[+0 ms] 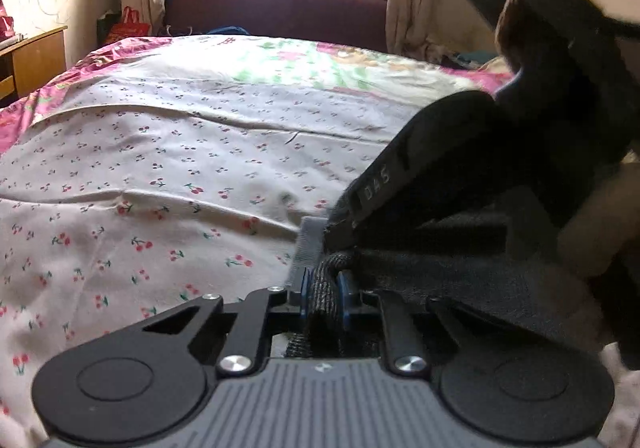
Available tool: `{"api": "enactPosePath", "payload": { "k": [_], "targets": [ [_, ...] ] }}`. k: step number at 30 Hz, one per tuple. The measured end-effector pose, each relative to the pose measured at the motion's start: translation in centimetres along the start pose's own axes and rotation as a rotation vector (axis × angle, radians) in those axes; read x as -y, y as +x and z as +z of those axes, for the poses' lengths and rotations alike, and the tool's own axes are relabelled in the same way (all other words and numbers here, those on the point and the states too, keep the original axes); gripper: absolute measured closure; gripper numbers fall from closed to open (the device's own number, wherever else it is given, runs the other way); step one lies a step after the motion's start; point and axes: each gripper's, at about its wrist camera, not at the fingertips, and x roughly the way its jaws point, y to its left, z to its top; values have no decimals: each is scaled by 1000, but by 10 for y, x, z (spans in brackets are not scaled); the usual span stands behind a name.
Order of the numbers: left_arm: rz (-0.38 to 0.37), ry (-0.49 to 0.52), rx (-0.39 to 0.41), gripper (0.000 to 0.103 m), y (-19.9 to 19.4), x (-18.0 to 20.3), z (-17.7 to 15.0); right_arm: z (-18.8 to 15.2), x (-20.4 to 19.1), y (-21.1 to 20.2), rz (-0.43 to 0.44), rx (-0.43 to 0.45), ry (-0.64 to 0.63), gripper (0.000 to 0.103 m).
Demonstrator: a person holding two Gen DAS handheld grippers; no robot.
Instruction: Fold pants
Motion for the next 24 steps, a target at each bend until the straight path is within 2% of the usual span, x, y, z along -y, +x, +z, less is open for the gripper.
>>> {"api": "enactPosePath", "payload": {
  "k": [3,5,6,8,9,10,11,18,20,22,23,24],
  "targets": [
    [1,-5,-9,70,8,-2,-6,7,15,-6,72,25,81,96],
    [-16,-33,-2,70,7,-7,-9,8,27,-31,109,109,83,91],
    [-21,-48,-2,70,7,-10,-9,7,31,-43,88,144,46,87],
    [-26,-66,-1,70,7,-11,-9,6,40,-60,46,180,-41,66],
    [-29,-73,1,70,7,-12,-9,6,46,-63,42,188,-76,48],
    [-33,-79,4,70,6,-12,-9,6,51,-64,39,188,-108,37],
    [-38,-83,4,70,4,-13,-9,5,54,-63,40,185,-135,36],
    [-64,-139,-2,69,1,-20,-10,12,65,-18,111,16,-274,35],
    [-73,-167,-6,68,1,-24,-12,12,66,-9,156,7,-266,40],
    [-76,-184,3,70,0,-27,-12,15,63,-10,197,-4,-245,68],
    [-77,-186,9,70,-2,-26,-11,16,59,-13,193,5,-239,72],
    [-75,-186,20,71,-5,-25,-11,17,54,-18,188,16,-245,80]
  ]
}}
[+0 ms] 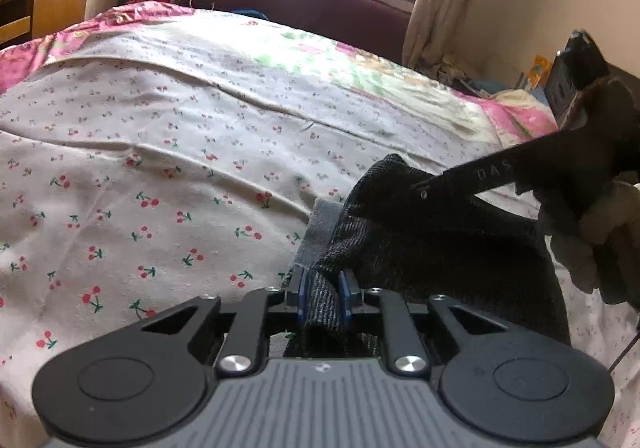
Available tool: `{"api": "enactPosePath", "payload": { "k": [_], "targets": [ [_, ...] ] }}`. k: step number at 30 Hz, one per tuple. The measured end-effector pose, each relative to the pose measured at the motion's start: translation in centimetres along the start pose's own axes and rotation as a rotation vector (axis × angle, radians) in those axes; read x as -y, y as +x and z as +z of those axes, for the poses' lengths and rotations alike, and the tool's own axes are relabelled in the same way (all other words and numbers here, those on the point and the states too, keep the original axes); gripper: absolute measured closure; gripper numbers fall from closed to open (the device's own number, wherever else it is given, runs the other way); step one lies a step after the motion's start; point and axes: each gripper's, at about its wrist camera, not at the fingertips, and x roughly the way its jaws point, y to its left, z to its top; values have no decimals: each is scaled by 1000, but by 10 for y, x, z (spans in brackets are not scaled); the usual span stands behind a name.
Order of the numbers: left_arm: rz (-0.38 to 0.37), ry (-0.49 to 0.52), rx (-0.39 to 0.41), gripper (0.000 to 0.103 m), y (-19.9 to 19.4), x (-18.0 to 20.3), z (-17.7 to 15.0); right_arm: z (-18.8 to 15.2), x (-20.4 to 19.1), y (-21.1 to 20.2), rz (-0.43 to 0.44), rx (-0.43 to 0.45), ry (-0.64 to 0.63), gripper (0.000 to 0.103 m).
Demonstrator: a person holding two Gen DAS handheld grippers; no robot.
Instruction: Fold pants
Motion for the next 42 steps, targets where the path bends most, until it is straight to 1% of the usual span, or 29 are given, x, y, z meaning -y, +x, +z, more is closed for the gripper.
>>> {"api": "enactPosePath", "payload": {
  "k": [1,3,6,8,9,10,11,12,13,14,15,16,18,21,23,24,26,28,29,31,32,33,34,35,36,37,39,40,42],
  "targets": [
    [4,3,14,72,-4,2,0,3,-7,-4,-2,4,-16,85],
    [15,-2,47,72,-12,2,1,8,-19,-9,-18,16,-49,86],
    [26,-37,87,72,-22,-6,6,19,-22,-12,12,53,-24,86],
    [51,-33,72,72,-15,-11,7,23,-19,-3,27,75,20,86],
    [67,-34,41,72,-7,-13,5,24,-20,6,13,73,12,86],
    [81,-29,-4,71,3,-14,1,24,-24,20,-26,57,-25,83],
    [97,-14,-35,70,11,-15,-3,21,-27,35,-63,34,-59,70],
    [107,-11,-21,66,12,-15,-6,17,-27,51,-105,19,-71,60],
    [113,-13,-17,63,9,-15,-4,11,-23,61,-126,29,-62,46],
    [120,-14,-16,61,7,-15,-2,7,-20,65,-108,45,-60,45],
    [128,-14,-15,59,4,-16,1,8,-15,63,-95,52,-39,45],
    [132,-7,-9,58,0,-17,2,10,-10,55,-77,65,10,45],
    [144,14,7,58,-10,-17,5,14,-5,30,-41,146,74,46],
    [201,54,28,58,-21,-10,10,13,-5,-25,-67,302,67,45],
    [221,78,55,59,-29,-4,14,2,-6,-62,-79,363,64,44],
    [212,89,72,59,-33,2,16,-9,-7,-77,-93,380,68,44],
    [170,126,92,58,-32,14,23,-37,-9,-96,-92,374,82,43],
    [137,191,96,58,-22,34,32,-65,-9,-101,-130,347,106,44],
    [117,223,87,58,-14,43,34,-77,-8,-100,-154,336,124,44],
    [91,273,48,58,10,57,33,-99,1,-93,-170,310,197,45],
    [98,293,2,58,28,60,30,-107,7,-89,-183,312,224,47],
    [115,307,-36,57,42,62,26,-111,12,-85,-199,324,237,47],
    [132,316,-50,54,53,61,23,-111,15,-77,-229,316,226,52],
    [147,310,-50,52,60,58,21,-107,20,-70,-254,315,225,57],
    [151,294,-46,47,61,55,23,-102,28,-63,-273,316,248,61],
    [151,272,-52,43,62,53,27,-97,39,-57,-268,308,293,60],
    [165,230,-72,41,63,48,36,-92,59,-56,-214,319,379,61],
    [175,223,-77,38,61,47,38,-91,64,-62,-196,338,407,64],
    [182,223,-84,36,58,46,38,-99,71,-86,-201,400,456,61]
  ]
}}
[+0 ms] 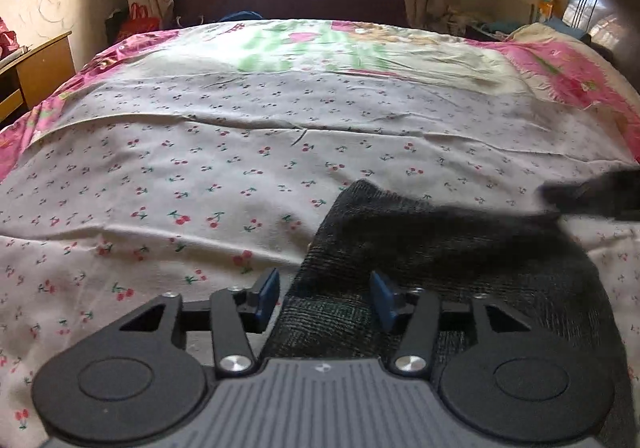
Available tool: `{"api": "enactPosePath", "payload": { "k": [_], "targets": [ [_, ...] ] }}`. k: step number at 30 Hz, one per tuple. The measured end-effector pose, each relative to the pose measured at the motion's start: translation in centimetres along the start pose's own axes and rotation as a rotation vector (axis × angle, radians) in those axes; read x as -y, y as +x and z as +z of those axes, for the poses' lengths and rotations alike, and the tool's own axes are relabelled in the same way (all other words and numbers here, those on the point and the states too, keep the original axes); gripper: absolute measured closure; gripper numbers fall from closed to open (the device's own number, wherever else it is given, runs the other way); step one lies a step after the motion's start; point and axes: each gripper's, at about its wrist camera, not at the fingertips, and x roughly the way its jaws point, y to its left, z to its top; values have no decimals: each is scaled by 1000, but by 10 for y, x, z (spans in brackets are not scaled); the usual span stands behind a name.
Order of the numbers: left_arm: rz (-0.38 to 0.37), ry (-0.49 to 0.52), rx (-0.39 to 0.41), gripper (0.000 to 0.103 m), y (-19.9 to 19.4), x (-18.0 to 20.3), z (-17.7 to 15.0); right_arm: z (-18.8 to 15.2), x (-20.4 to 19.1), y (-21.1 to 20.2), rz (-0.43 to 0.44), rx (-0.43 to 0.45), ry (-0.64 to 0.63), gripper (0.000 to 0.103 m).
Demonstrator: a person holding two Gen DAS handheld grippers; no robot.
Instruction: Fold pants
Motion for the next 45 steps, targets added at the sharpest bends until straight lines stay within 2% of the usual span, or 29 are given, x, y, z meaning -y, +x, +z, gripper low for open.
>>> {"api": "enactPosePath", "payload": {
  "k": [3,6,8,10,12,14,15,18,21,24,26,27,30,32,34,35,36,39,41,42,43,45],
  "targets": [
    [31,21,21,37,-10,6,-6,-5,23,-45,32,73,69,59],
    [52,44,56,37,-21,16,-11,-28,27,-68,79,30,74,59],
    [71,75,56,37,-26,25,-17,-43,19,-59,99,-41,11,60],
    [107,122,33,37,-22,33,-22,-50,14,-35,57,-105,-5,58],
    [118,124,17,36,-18,33,-22,-50,27,-9,83,-131,85,53],
    [118,83,-8,37,-19,30,-16,-46,44,7,126,-121,236,49],
    [120,80,-11,37,-23,31,-15,-40,47,10,134,-112,269,49],
    [135,132,4,37,-35,39,-20,-35,38,4,127,-119,260,50],
    [126,119,25,37,-43,33,-27,-44,42,-18,154,-131,289,48],
    [108,73,33,37,-44,22,-33,-74,48,-39,220,-171,386,43],
    [97,67,37,37,-42,20,-36,-93,47,-34,293,-211,457,40],
    [97,71,35,37,-40,21,-37,-97,42,-22,320,-232,461,40],
    [81,65,27,36,-39,20,-38,-95,17,6,277,-223,403,42],
    [62,58,15,36,-40,19,-39,-82,13,15,268,-226,394,61],
    [31,58,12,36,-42,22,-41,-65,24,13,303,-224,387,75],
    [10,57,9,36,-43,26,-42,-54,29,13,300,-231,360,76],
    [-8,60,4,36,-42,33,-42,-43,31,14,277,-240,323,76],
    [9,82,17,36,-39,53,-43,-18,31,24,240,-307,217,76],
    [17,68,10,34,-36,55,-43,-15,31,28,229,-351,203,70],
    [7,57,5,32,-37,53,-43,-17,32,26,217,-353,199,59],
    [-3,50,-1,32,-39,49,-43,-24,36,17,207,-346,204,54],
    [6,47,-1,32,-48,42,-47,-33,43,-3,193,-293,240,53]
  ]
}}
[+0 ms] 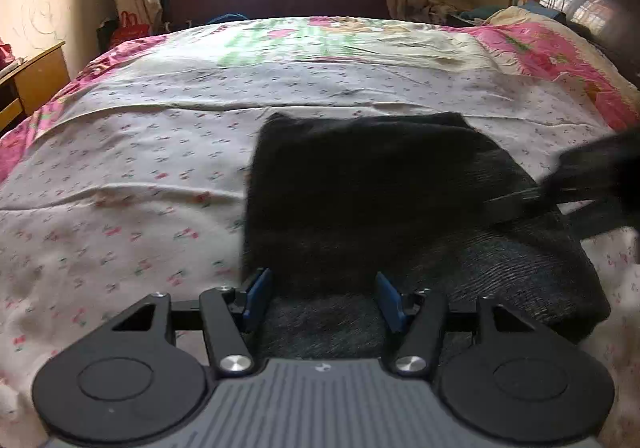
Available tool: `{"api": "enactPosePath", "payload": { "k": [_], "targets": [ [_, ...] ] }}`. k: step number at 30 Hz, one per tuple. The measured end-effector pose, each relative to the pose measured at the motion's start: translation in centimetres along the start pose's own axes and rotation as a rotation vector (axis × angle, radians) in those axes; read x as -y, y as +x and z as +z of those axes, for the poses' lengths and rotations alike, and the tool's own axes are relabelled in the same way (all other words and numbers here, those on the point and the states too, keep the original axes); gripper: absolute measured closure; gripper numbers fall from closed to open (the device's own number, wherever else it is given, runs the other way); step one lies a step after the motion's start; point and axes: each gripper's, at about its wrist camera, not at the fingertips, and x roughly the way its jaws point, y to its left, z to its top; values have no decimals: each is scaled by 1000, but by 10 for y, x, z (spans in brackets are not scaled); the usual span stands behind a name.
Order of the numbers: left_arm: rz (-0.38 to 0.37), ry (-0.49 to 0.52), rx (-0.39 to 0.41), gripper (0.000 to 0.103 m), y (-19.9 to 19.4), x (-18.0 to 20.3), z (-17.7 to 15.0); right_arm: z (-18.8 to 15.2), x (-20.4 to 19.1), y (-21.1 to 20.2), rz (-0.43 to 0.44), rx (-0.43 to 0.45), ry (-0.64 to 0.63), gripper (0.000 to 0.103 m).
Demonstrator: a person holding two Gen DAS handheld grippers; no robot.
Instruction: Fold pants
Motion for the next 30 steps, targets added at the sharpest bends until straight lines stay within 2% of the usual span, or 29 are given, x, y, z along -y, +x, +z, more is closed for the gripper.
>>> {"api": "enactPosePath", "payload": {
  "k": [3,5,7,9,11,14,16,18,22,23,27,30],
  "targets": [
    [16,-27,15,31,-15,-7,-7,-33,-18,-41,-68,123,-102,54],
    [3,-33,-10,29,-13,-8,-12,-54,-35,-46,-114,127,-200,52],
    [1,-7,-62,26,-5,-4,-16,-69,-40,-31,-205,80,-288,50],
    [-3,-28,-60,26,-13,-5,-17,-68,-21,-29,-233,35,-193,50],
    [-5,-41,-39,26,-27,-6,-20,-70,-17,-49,-207,90,-91,51],
    [3,-37,-9,26,-42,0,-25,-86,-42,-85,-233,203,-181,51],
    [-2,-35,29,26,-51,9,-26,-100,-53,-96,-225,227,-194,51],
    [-19,-21,76,25,-64,21,-26,-117,-61,-101,-252,256,-201,50],
    [-31,20,129,3,-82,42,-27,-144,-69,-98,-275,282,-197,50],
    [-29,16,137,0,-86,45,-30,-149,-67,-99,-275,287,-186,50],
    [-57,-36,109,0,-87,43,-39,-163,-68,-94,-282,269,-176,50],
    [-39,-37,82,0,-83,47,-46,-171,-66,-93,-285,257,-180,50]
  ]
}}
